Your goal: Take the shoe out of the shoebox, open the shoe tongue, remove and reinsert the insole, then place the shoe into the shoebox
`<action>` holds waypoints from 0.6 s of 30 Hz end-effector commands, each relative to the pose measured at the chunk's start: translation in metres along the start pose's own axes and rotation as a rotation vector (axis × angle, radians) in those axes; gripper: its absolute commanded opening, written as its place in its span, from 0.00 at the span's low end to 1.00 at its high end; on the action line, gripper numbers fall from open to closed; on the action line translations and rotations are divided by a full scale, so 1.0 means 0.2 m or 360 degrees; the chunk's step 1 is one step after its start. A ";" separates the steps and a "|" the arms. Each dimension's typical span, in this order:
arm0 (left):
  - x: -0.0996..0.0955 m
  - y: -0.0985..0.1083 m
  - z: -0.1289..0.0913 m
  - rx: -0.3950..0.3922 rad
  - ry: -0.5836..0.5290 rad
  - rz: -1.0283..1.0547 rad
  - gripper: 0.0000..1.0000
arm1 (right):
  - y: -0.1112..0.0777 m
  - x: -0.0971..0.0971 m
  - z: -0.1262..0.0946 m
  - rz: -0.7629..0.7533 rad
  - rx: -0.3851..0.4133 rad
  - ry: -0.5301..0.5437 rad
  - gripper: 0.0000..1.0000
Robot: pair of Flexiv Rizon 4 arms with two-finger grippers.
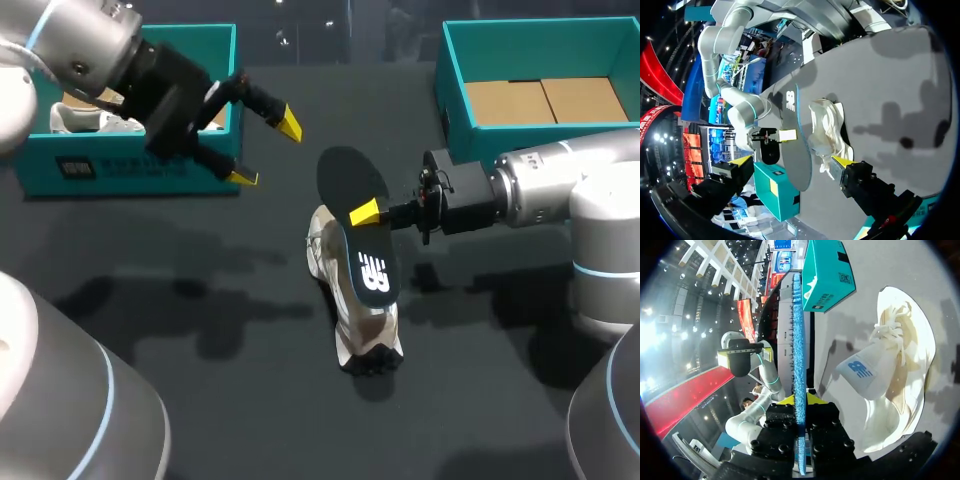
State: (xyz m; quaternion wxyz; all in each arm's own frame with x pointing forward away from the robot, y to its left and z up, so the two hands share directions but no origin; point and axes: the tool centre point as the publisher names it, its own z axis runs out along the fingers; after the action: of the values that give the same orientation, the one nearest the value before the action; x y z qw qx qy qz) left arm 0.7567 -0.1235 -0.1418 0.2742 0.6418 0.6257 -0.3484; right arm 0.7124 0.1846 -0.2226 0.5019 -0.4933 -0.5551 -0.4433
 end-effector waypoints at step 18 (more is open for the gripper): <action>0.19 0.01 0.20 -0.0060 -0.0542 -0.0160 1.00 | 0.02 0.02 0.00 0.0054 -0.0029 0.0180 0.00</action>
State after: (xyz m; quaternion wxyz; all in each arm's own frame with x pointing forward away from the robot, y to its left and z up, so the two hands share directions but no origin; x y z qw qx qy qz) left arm 0.7532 -0.1326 -0.1871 0.3313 0.5614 0.6301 -0.4220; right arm 0.7154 0.1852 -0.2130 0.5288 -0.4880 -0.5202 -0.4599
